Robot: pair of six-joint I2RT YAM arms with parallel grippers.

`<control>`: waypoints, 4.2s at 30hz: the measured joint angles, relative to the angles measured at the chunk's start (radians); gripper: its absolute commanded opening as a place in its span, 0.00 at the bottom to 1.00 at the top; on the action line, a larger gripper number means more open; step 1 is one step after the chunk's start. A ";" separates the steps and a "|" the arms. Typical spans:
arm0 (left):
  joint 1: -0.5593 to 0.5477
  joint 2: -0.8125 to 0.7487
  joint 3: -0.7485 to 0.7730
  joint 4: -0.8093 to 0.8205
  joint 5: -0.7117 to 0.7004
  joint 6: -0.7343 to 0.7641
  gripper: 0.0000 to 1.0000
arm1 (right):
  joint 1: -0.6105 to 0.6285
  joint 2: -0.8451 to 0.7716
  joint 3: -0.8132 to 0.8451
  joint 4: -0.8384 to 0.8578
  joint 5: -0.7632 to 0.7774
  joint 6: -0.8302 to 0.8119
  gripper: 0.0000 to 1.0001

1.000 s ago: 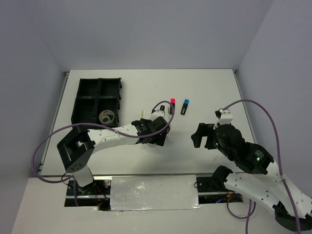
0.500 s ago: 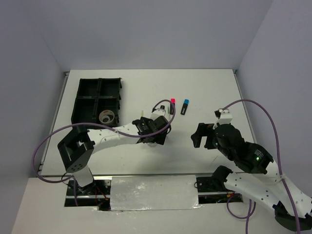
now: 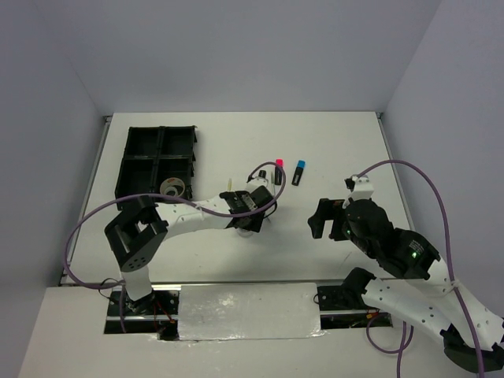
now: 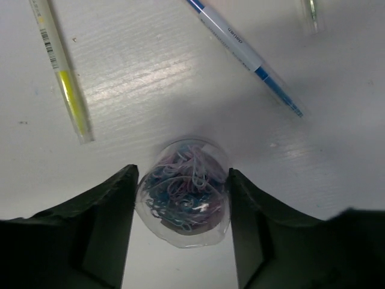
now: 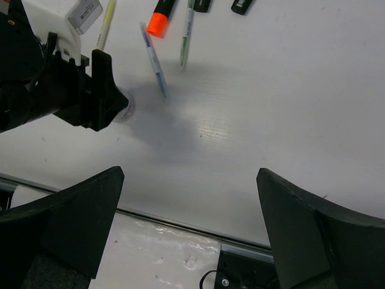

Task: Sort the stationery into containers
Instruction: Pick up the stationery from the center of the board, then place the stationery in the storage box, then pick up the pen from the center of the board.

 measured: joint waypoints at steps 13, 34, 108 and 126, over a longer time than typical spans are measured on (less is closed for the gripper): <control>0.245 -0.175 0.082 -0.114 0.011 0.044 0.14 | 0.000 0.002 0.000 0.002 -0.006 -0.008 1.00; 0.927 0.316 0.965 -0.240 0.132 0.142 0.23 | 0.000 0.102 -0.082 0.176 -0.137 -0.048 1.00; 0.689 -0.854 -0.247 -0.217 0.211 0.226 0.99 | -0.562 1.494 0.584 0.446 -0.248 -0.139 0.00; 0.528 -0.565 -0.115 0.209 0.655 -0.035 0.99 | -0.271 0.927 0.117 0.715 -0.366 -0.198 0.00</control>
